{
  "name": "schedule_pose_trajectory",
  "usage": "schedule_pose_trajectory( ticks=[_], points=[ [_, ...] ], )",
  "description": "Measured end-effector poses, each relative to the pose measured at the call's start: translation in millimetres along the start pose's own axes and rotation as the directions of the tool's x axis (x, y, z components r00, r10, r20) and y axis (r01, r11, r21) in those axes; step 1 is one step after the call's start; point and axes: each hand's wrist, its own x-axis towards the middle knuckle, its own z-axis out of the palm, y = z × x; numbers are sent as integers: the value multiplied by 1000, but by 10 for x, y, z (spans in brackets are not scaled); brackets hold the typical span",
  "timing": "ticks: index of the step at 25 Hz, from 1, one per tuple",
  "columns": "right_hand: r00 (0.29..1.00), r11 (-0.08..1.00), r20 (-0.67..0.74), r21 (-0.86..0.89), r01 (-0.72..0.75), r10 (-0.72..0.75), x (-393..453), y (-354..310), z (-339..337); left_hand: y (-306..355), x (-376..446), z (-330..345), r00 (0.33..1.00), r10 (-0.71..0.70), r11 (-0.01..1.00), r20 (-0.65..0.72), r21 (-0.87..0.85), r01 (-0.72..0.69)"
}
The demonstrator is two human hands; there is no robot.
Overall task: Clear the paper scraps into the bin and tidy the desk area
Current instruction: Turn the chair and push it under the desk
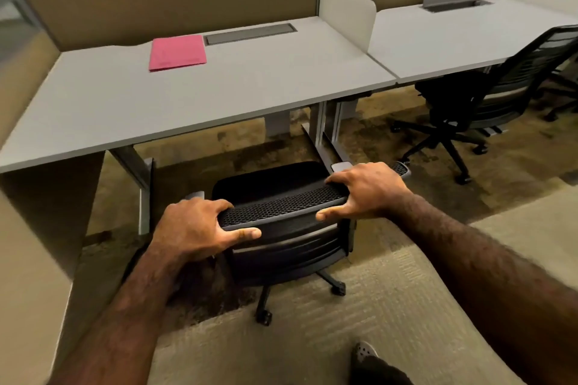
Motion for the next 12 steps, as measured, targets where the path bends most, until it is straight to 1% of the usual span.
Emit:
schedule_pose_trajectory(
  ticks=[3, 5, 7, 10, 12],
  points=[
    [996, 997, -71, -51, 52, -55, 250, 89, 83, -160, 115, 35, 999, -32, 999, -30, 10, 32],
    [992, 997, -103, -49, 67, -72, 471, 161, 128, -266, 242, 58, 998, -50, 999, -42, 9, 51],
    [993, 1000, -113, -5, 31, -32, 734, 252, 176, -384, 409, 73, 996, -72, 997, -54, -6, 72],
    [994, 999, -100, 16, -31, 33, 1183, 394, 302, -602, 704, 104, 985, -132, 991, -116, -54, 126],
    [994, 998, -87, 32, -59, 62, 1464, 460, 383, -746, 884, 132, 974, -175, 984, -146, -56, 169]
  ],
)
